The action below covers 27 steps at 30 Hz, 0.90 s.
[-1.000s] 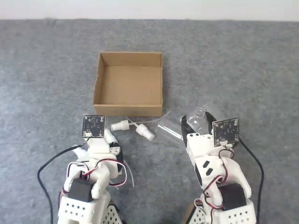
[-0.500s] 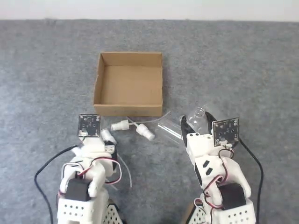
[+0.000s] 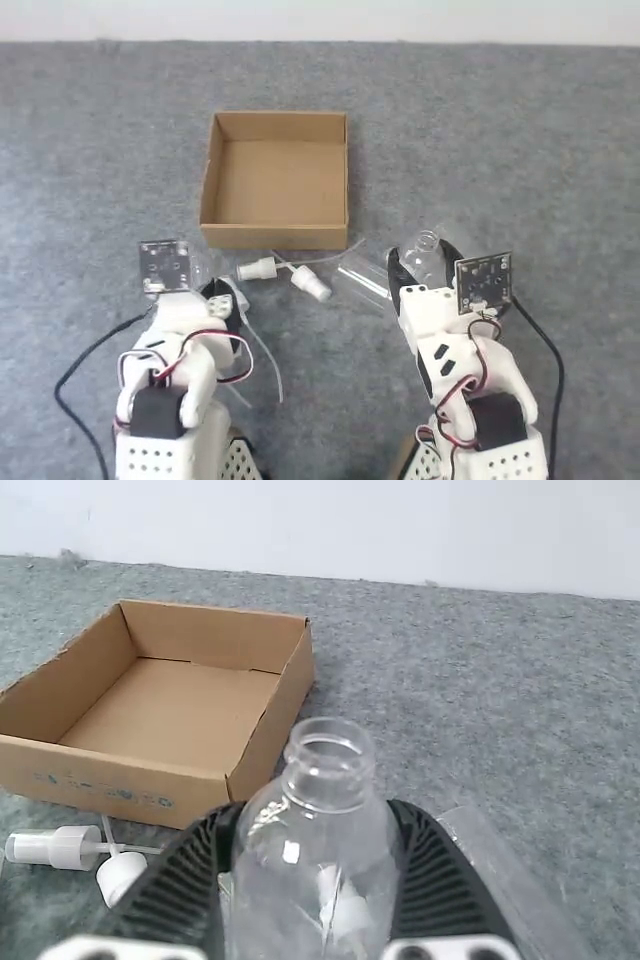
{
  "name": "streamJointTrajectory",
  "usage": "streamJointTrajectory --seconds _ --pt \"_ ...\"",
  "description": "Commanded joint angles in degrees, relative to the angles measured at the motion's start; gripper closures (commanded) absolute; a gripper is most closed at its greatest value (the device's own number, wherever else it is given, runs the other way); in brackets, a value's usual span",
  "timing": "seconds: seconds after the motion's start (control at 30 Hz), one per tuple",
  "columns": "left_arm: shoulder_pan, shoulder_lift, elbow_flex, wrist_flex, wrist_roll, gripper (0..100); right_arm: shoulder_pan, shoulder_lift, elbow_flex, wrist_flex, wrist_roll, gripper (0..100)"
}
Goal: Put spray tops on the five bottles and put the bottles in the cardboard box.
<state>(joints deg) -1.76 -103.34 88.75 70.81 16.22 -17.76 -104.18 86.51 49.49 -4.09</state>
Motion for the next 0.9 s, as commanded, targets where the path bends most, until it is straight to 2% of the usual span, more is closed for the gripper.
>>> streamJointTrajectory --seconds 0.0,0.23,0.43,0.87 --pt "0.35 -0.97 -5.05 2.55 4.66 99 -0.13 0.13 0.35 -0.22 -0.09 97.2" --pt "0.44 -0.97 -5.23 2.90 4.84 99 -0.13 0.13 0.44 -0.22 -0.09 97.2" --pt "4.84 -0.88 -5.41 4.04 5.27 99 -0.13 0.13 0.44 -0.22 -0.09 97.2" --pt "5.10 -0.79 -6.90 4.40 6.51 99 -0.04 0.13 4.66 -5.85 0.09 97.1"
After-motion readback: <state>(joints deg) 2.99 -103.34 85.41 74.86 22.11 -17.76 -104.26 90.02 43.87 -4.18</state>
